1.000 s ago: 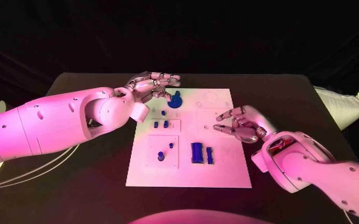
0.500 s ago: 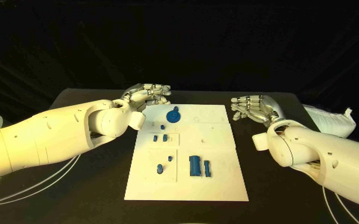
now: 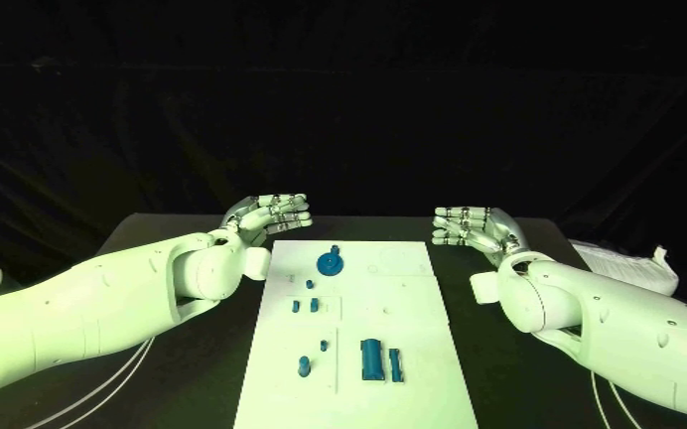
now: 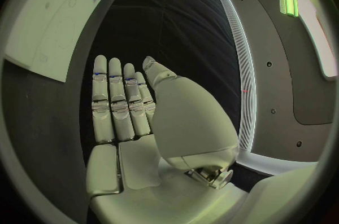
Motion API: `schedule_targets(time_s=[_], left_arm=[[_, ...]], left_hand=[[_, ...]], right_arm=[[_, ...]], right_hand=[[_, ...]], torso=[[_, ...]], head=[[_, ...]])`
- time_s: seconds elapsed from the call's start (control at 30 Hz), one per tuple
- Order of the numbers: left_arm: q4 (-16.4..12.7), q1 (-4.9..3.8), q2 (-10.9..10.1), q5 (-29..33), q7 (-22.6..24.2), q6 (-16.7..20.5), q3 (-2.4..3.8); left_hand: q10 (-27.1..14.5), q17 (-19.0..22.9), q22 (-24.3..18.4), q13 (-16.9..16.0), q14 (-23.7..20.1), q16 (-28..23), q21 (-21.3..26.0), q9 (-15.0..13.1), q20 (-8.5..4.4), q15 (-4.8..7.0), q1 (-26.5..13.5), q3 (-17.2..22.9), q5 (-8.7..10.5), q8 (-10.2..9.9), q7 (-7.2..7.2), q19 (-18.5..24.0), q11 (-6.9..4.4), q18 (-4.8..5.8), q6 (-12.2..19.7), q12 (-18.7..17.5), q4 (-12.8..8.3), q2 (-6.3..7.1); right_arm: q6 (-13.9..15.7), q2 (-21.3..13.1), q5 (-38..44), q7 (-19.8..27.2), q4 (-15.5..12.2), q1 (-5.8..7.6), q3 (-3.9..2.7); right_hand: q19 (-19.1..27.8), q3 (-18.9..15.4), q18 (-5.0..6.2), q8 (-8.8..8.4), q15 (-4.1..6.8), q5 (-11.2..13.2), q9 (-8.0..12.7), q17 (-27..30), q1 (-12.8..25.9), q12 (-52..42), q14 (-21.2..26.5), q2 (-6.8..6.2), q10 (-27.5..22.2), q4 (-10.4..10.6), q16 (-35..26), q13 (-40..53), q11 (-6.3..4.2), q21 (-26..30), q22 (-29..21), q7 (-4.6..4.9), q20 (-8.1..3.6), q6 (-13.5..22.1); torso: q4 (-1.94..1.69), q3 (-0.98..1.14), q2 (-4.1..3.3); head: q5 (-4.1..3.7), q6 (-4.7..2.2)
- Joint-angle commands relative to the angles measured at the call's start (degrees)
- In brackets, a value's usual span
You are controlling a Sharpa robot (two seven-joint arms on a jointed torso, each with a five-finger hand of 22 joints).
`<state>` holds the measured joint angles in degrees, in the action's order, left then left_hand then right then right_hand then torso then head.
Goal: Assemble the parts on the task board
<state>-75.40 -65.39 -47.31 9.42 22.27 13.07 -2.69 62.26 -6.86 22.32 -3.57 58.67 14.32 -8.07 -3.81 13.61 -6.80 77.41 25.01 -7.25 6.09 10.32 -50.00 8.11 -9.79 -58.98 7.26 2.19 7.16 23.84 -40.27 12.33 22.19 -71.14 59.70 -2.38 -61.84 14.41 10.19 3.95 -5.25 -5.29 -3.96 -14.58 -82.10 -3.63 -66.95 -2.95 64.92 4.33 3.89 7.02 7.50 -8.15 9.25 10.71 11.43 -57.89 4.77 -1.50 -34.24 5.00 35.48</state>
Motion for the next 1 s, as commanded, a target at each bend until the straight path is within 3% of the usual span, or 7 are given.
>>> schedule_targets(time_s=[0.03,0.5,0.57,0.6,0.73,0.77,1.0], left_arm=[[0.0,0.01,0.0,0.0,0.0,0.1,0.00],[-6.9,2.48,1.2,-4.5,3.6,14.7,1.27],[-8.6,3.09,1.5,-5.6,4.4,18.3,1.59],[-9.4,3.37,1.7,-6.1,4.8,20.0,1.73],[-12.2,4.37,2.2,-7.9,6.3,25.9,2.25],[-12.6,4.55,2.3,-8.2,6.5,27.0,2.34],[-14.5,5.21,2.6,-9.4,7.5,30.9,2.68]], left_hand=[[-18.8,2.2,-7.0,3.6,-17.7,-4.6,2.6,3.8,-4.09,1.97,-23.3,-7.6,2.18,-1.9,-3.08,15.3,-2.35,2.94,17.8,-2.4,-2.2,-2.15],[-38.0,6.9,-13.8,3.6,-35.8,-9.0,8.1,3.8,-8.29,6.80,-47.1,-15.4,7.25,-6.1,-6.12,30.6,-8.11,4.80,36.0,-7.3,-2.2,-7.16],[-39.6,6.9,-14.4,3.6,-37.3,-9.4,8.1,3.8,-8.63,6.80,-49.0,-16.0,7.25,-6.1,-10.32,31.9,-8.11,5.15,37.5,-7.3,-2.2,-7.16],[-40.4,6.9,-14.7,3.6,-38.1,-9.6,8.1,3.8,-8.84,6.80,-50.2,-16.3,7.25,-6.1,-10.32,32.6,-8.11,5.40,38.3,-7.3,-2.2,-7.16],[-44.2,6.9,-16.0,3.6,-41.6,-14.3,8.1,3.8,-13.61,6.80,-54.8,-17.8,7.25,-6.1,-10.32,35.6,-8.11,5.74,41.8,-7.3,-2.2,-7.16],[-44.7,6.9,-16.1,3.6,-42.0,-14.3,8.1,3.8,-13.61,6.80,-55.4,-18.0,7.25,-6.1,-10.32,35.9,-8.11,9.79,42.3,-7.3,-2.2,-7.16],[-48.8,6.9,-17.6,3.6,-46.0,-14.3,8.1,3.8,-13.61,6.80,-60.7,-19.7,7.25,-6.1,-10.32,39.2,-8.11,9.79,46.3,-7.3,-2.2,-7.16]], right_arm=[[0.1,0.0,0.0,0.0,-0.1,0.00,0.01],[13.9,-3.0,-8.4,5.2,-12.9,0.31,1.63],[16.1,-3.5,-9.8,6.0,-14.9,0.36,1.89],[17.0,-3.7,-10.4,6.4,-15.8,0.38,2.00],[19.7,-4.3,-12.0,7.4,-18.3,0.44,2.31],[20.0,-4.4,-12.2,7.5,-18.6,0.45,2.35],[20.3,-4.4,-12.3,7.6,-18.8,0.46,2.38]], right_hand=[[18.5,-4.4,-3.06,-3.95,5.25,5.3,4.0,4.7,25.1,3.6,20.1,2.95,-19.7,-4.3,-3.9,-2.3,-2.14,2.6,-3.0,-3.18,-3.41,17.6],[37.5,-8.8,-5.26,-3.95,5.25,5.3,4.0,9.1,50.2,3.6,40.6,2.95,-39.5,-4.3,-3.9,-7.0,-7.50,8.1,-9.2,-6.49,-6.95,35.4],[39.1,-9.1,-5.26,-3.95,5.25,5.3,4.0,9.5,52.3,3.6,42.3,2.95,-41.1,-4.3,-3.9,-7.0,-7.50,8.1,-9.2,-10.71,-7.25,36.8],[40.0,-9.3,-5.71,-3.95,5.25,5.3,4.0,9.7,53.5,3.6,43.4,2.95,-42.1,-4.3,-3.9,-7.0,-7.50,8.1,-9.2,-10.71,-11.43,37.7],[43.7,-10.2,-5.88,-3.95,5.25,5.3,4.0,10.5,58.3,3.6,47.3,2.95,-46.0,-4.3,-3.9,-7.0,-7.50,8.1,-9.2,-10.71,-11.43,41.1],[44.2,-10.3,-6.00,-3.95,5.25,5.3,4.0,14.6,59.0,3.6,47.9,2.95,-46.5,-4.3,-3.9,-7.0,-7.50,8.1,-9.2,-10.71,-11.43,41.6],[48.4,-14.4,-10.19,-3.95,5.25,5.3,4.0,14.6,64.5,3.6,52.5,2.95,-50.9,-4.3,-3.9,-7.0,-7.50,8.1,-9.2,-10.71,-11.43,45.5]], torso=[[-0.03,-0.01,0.01],[-4.58,1.44,2.94],[-4.76,1.50,3.05],[-4.77,1.50,3.06],[-4.77,1.50,3.06],[-4.77,1.50,3.06],[-4.77,1.50,3.06]], head=[[-0.05,0.08],[-4.81,-1.06],[-4.99,-1.10],[-5.00,-1.10],[-5.00,-1.10],[-5.00,-1.10],[-5.00,-1.10]])
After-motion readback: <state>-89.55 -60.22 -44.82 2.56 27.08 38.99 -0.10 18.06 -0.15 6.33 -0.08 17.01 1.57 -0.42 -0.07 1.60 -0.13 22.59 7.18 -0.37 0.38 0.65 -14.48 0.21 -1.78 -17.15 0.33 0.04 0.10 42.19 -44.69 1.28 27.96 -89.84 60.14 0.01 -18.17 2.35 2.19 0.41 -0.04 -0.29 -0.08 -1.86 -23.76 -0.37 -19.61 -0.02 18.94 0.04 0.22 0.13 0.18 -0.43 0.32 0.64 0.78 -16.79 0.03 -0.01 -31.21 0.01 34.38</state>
